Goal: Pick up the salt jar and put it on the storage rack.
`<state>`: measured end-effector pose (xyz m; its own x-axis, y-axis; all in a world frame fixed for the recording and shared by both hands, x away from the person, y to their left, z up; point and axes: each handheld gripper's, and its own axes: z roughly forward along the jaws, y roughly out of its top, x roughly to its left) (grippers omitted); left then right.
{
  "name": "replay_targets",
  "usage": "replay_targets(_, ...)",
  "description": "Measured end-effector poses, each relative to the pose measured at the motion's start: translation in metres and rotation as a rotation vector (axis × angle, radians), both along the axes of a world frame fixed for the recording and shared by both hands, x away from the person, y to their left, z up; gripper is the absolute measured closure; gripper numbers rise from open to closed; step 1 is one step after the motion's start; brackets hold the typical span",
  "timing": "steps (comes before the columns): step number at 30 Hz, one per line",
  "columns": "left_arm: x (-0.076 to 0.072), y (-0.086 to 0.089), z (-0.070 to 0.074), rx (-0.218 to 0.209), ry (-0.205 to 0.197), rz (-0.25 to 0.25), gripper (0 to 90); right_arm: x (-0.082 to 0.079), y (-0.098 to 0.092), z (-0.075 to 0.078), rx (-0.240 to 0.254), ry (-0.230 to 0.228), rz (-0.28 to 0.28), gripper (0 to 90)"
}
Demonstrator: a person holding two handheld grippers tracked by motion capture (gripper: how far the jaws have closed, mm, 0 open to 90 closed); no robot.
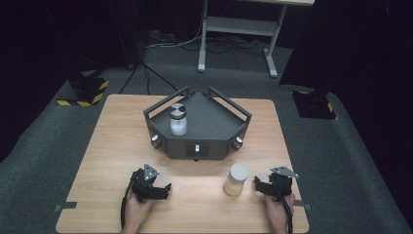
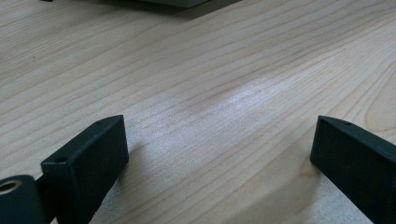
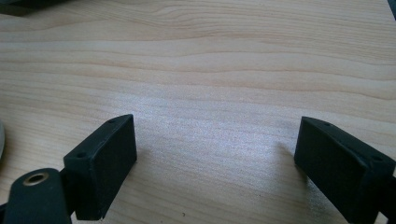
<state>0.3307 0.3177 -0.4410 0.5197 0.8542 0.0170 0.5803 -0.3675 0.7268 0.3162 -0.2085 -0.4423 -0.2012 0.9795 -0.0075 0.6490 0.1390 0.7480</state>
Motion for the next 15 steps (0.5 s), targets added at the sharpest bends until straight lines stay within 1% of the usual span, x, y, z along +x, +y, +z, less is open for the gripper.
replay_targets(15,-0.0002,0.0,0.0,0.001,0.0,0.0,4.4,-0.0001,0.0014,0.0,-0.001,0.0,-0.007,12.1)
